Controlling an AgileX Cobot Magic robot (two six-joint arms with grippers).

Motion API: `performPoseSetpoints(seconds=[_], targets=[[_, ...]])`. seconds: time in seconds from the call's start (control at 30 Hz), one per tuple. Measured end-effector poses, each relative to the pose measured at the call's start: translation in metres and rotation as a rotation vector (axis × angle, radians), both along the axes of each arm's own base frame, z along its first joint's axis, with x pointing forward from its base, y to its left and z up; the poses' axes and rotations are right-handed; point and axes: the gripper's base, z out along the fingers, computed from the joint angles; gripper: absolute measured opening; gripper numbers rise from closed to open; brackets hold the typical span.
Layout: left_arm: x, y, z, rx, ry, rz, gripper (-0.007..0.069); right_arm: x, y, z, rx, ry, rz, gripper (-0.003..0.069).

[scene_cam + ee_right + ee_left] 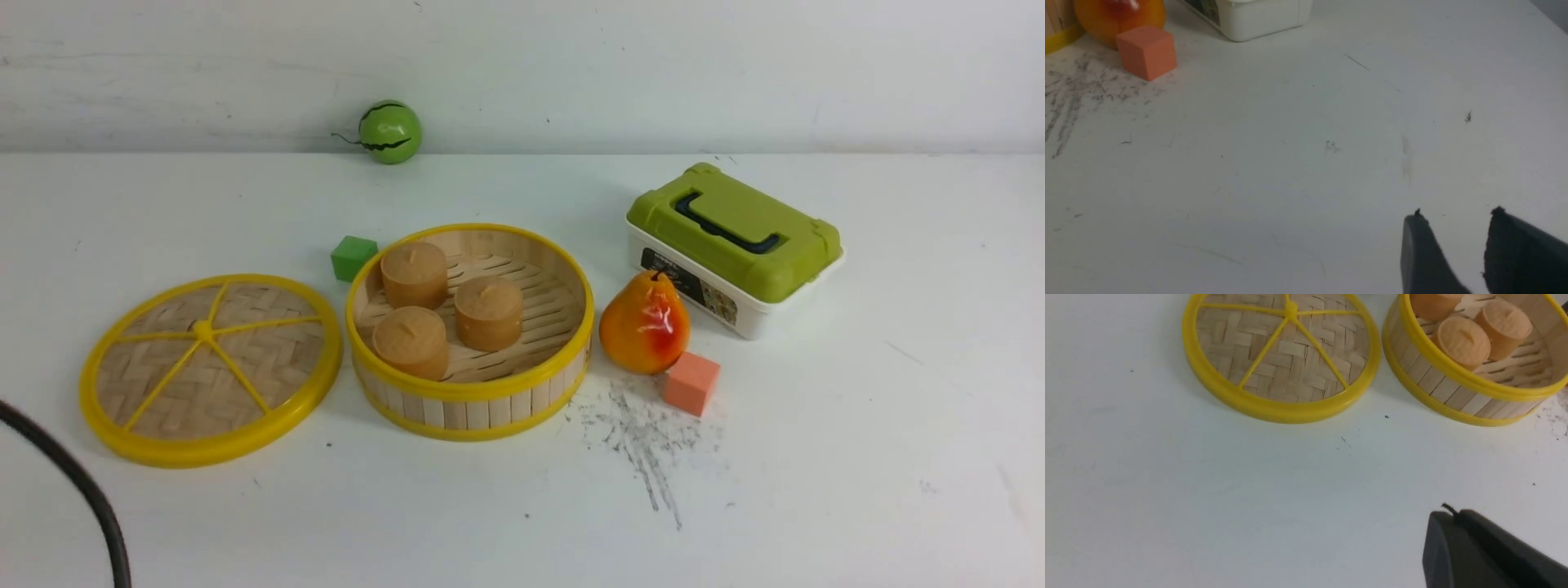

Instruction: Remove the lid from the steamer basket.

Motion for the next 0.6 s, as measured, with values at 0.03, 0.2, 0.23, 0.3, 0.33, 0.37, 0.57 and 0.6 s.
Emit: performPoseSetpoints(seconds=[0.03,0.2,0.23,0.3,0.33,0.37,0.57,0.6], targets=[[-0.006,0.0,-0.004,0.001,-0.036,-0.006,-0.0013,0.0,0.0,0.0,0.0,0.0,0.0,0.0239],[-0.033,0.005,-0.031,0.015,-0.353,0.009,-0.0013,0.0,0.0,0.0,0.0,0.0,0.0,0.0239],[-0.036,0.006,-0.038,0.02,-0.407,0.013,-0.0013,0.0,0.0,0.0,0.0,0.0,0.0,0.0239],[-0.038,0.008,-0.06,0.054,-0.516,0.017,-0.0013,0.0,0.0,0.0,0.0,0.0,0.0,0.0239],[-0.036,0.008,-0.067,0.062,-0.551,0.017,-0.0013,0.0,0.0,0.0,0.0,0.0,0.0,0.0239],[-0.033,0.007,-0.079,0.071,-0.559,0.014,-0.0013,0.0,0.0,0.0,0.0,0.0,0.0,0.0239],[-0.027,0.005,-0.123,0.024,-0.442,0.003,-0.0013,0.0,0.0,0.0,0.0,0.0,0.0,0.0239],[-0.027,0.005,-0.126,0.02,-0.405,0.0,-0.0013,0.0,0.0,0.0,0.0,0.0,0.0,0.0239]])
